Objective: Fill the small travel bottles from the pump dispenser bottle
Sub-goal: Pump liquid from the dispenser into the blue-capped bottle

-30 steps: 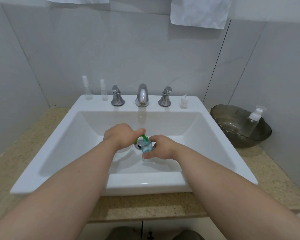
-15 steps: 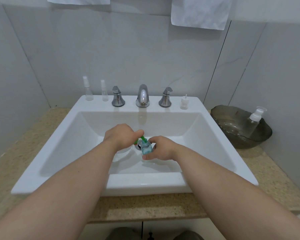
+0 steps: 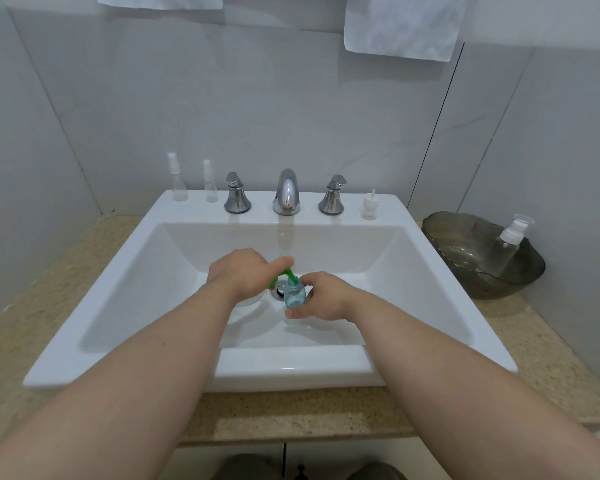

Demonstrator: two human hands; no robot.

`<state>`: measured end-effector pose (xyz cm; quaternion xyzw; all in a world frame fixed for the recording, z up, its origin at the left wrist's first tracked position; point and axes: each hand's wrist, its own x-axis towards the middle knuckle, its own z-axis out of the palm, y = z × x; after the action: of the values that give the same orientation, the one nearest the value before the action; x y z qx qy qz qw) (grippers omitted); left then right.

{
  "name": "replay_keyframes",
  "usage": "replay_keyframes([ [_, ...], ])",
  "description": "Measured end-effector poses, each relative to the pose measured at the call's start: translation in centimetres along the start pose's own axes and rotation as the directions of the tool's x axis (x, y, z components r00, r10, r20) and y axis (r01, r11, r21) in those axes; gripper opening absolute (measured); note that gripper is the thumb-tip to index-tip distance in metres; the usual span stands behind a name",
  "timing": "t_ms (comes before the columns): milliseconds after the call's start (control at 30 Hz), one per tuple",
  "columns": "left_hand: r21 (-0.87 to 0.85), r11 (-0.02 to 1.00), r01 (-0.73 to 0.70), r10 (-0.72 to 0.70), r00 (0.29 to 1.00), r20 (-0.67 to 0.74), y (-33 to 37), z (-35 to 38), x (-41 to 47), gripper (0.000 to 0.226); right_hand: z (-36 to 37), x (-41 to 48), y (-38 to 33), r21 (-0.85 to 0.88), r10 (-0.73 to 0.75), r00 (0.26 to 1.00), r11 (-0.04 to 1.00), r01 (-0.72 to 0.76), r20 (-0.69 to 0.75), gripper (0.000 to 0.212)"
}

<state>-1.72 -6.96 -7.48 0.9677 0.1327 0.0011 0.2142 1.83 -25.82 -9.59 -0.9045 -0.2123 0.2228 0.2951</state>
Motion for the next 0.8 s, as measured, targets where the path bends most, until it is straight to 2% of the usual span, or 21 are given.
replay_keyframes([
  [100,0.005,1.0,-0.019,0.019,1.0,0.01,-0.17,-0.11,-0.13,0.086,-0.05,-0.06,-0.06,0.007,0.0,1.0,1.0,0.0,-0.005,0.057],
  [167,0.008,1.0,-0.021,0.021,1.0,0.006,-0.24,-0.06,-0.02,0.087,-0.07,-0.1,-0.07,0.012,0.001,1.0,1.0,-0.001,-0.009,0.058],
  [800,0.0,1.0,0.025,-0.025,0.999,-0.026,0.15,0.09,0.32,0.057,0.02,-0.08,-0.03,0.003,-0.013,1.0,1.0,0.013,0.003,0.052],
])
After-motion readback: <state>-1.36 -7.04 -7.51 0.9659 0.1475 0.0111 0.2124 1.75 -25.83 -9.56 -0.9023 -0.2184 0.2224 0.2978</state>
